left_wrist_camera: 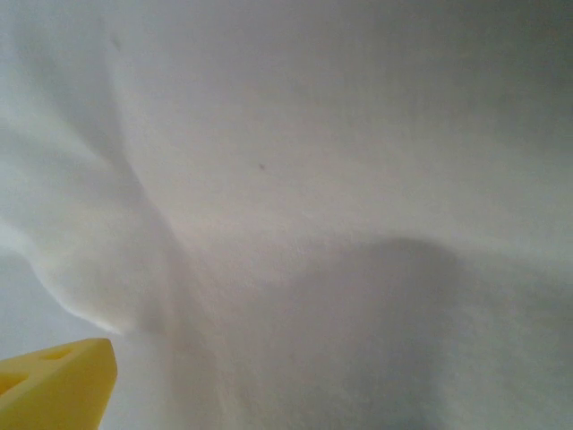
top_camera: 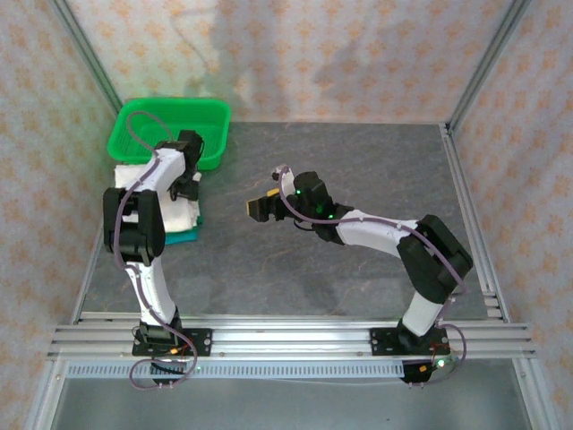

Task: Fold and stack the t-shirts

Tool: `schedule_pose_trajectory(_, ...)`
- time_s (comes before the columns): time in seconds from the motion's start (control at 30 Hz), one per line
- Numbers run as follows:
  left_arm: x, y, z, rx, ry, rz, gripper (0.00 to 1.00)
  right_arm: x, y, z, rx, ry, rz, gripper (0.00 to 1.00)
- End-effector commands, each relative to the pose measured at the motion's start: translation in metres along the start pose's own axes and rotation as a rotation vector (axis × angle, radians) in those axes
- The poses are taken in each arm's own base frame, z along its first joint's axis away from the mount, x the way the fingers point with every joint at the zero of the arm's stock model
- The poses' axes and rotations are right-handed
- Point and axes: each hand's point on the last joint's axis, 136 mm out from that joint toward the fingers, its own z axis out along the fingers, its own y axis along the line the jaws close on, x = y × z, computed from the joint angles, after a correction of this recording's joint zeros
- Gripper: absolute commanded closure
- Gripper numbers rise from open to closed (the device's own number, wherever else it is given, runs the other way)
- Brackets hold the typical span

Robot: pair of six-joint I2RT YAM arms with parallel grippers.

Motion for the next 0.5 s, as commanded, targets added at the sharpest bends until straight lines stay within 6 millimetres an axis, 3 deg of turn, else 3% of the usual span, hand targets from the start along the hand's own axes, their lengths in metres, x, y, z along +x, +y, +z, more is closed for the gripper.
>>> schedule_pose_trajectory(0.0,0.029,0.047,0.007,-0.165,0.107,0.061,0.0,-0.02,0.015,-0.009,-0.04,-0.03,-0.033,0.12)
schedule_pose_trajectory(0.17,0.037,0.069,0.006,-0.243,0.147,0.043,0.0,-0.02,0.013,-0.012,-0.038,-0.033,-0.033,0.11)
schedule_pose_trajectory(0.3,0.036,0.073,0.001,-0.241,0.119,-0.012,0.0,-0.018,0.012,-0.013,-0.042,-0.035,-0.027,0.12)
schedule_pose_trajectory(0.47,0.015,0.066,-0.037,-0.151,-0.066,-0.144,0.0,-0.018,0.008,-0.018,-0.021,-0.056,-0.024,0.12)
